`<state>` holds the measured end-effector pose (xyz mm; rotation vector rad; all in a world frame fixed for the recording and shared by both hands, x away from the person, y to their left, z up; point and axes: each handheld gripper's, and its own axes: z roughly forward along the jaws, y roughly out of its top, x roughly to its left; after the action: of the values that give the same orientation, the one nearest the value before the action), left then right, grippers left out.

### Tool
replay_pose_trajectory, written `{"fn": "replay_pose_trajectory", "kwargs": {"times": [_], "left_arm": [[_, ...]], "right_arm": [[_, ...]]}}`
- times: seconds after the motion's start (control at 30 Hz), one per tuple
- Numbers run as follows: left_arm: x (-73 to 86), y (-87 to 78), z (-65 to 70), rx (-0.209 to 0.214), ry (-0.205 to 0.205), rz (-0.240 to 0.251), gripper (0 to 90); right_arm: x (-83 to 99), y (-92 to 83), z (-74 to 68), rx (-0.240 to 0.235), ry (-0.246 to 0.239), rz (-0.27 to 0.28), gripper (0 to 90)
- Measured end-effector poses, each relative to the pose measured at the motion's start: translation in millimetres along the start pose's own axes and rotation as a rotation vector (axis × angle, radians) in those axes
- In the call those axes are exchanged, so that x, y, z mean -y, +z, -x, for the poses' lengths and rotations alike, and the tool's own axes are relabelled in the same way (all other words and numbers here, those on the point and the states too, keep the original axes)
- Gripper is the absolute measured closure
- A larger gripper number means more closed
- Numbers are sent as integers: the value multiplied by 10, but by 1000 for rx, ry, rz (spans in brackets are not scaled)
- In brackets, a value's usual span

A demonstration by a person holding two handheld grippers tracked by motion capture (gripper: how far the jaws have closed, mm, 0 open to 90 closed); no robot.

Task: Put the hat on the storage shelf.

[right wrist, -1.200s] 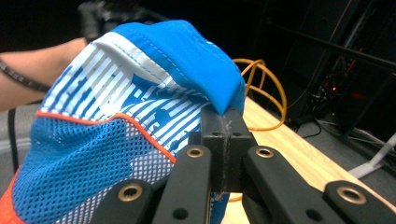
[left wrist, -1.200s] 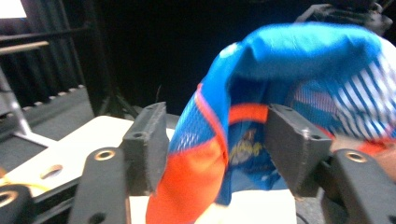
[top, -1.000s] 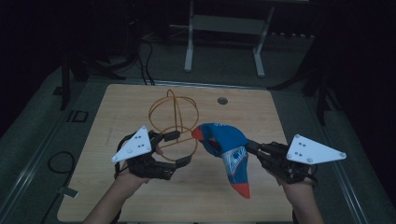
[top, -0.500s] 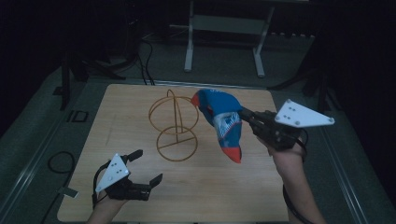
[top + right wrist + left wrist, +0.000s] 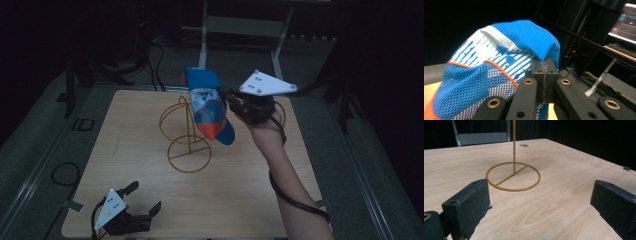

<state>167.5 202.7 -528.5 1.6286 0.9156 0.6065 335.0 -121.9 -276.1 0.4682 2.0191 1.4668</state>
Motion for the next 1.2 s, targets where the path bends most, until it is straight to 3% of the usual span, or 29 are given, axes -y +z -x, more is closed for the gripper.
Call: {"fn": "replay_pose_trajectory", "kwargs": {"times": [0.1,0.27,0.4,0.63,0.9,1.2], "left_arm": [[-3,-20,-14,-11,-8,22,29],[34,-16,-29,-12,-15,18,29],[59,-11,-31,-11,-13,13,29],[96,24,-37,2,-22,-3,29],[112,28,-48,5,-20,-8,29],[121,32,-41,7,-16,-18,29]], "right_arm": [[-50,226,-91,-23,-6,-23,900],[-82,577,-241,-93,1,-65,900],[-56,780,-344,-130,-9,-103,900],[52,1066,-409,-184,23,-168,900],[151,1207,-488,-200,-6,-225,900],[305,1155,-428,-193,12,-258,896]]}}
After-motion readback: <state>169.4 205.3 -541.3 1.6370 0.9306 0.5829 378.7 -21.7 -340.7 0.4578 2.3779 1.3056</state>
